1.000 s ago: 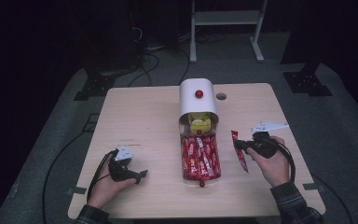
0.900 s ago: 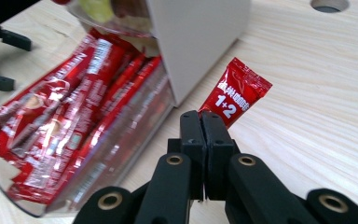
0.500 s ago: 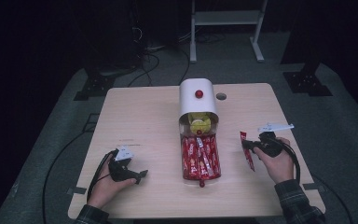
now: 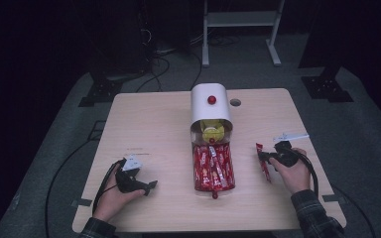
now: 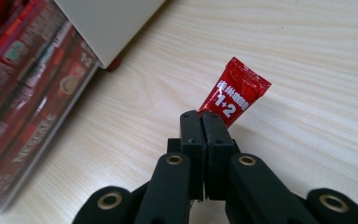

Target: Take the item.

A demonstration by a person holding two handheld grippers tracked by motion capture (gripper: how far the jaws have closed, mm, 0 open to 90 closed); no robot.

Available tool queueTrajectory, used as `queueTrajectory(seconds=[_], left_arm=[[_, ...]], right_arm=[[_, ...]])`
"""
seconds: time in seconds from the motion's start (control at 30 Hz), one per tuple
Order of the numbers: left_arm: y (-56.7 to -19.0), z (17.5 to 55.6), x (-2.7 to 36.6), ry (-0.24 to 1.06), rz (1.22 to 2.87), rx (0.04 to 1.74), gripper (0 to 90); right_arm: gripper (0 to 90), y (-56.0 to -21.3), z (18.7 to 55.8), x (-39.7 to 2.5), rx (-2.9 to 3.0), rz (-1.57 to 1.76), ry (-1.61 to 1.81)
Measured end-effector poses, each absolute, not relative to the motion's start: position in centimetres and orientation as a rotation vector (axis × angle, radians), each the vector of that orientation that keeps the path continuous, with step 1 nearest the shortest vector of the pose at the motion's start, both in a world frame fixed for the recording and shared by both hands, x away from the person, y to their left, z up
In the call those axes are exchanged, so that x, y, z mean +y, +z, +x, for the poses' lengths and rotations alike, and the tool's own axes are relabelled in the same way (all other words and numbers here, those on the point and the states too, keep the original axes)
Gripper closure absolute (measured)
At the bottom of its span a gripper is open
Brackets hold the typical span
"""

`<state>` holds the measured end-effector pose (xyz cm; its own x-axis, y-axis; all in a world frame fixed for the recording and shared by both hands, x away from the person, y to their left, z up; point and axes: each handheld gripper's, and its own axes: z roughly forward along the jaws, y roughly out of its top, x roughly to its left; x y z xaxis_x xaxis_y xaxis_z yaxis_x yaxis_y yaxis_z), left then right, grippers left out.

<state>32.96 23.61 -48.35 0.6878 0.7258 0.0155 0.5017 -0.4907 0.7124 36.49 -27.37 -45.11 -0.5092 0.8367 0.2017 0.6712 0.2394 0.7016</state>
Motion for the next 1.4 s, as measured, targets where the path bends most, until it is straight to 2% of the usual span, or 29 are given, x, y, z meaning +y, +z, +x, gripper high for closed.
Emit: queueTrajectory(seconds=[0.6,0.77,1.07,1.4], left_arm=[[-48.3,33.0,23.6,0.412,2.196,0.936,0.0],[-48.3,33.0,23.6,0.412,2.196,0.936,0.0],[-48.3,33.0,23.6,0.412,2.196,0.936,0.0],[-48.3,33.0,23.6,0.412,2.196,0.936,0.0]], right_arm=[[86.6,-46.2,37.1,-27.4,2.314,1.461,1.069],[83.9,-46.4,37.1,-27.5,2.306,1.460,1.067],[73.5,-45.9,36.6,-27.9,2.274,1.456,1.115],[54.9,-45.0,35.2,-28.5,2.242,1.432,1.113]])
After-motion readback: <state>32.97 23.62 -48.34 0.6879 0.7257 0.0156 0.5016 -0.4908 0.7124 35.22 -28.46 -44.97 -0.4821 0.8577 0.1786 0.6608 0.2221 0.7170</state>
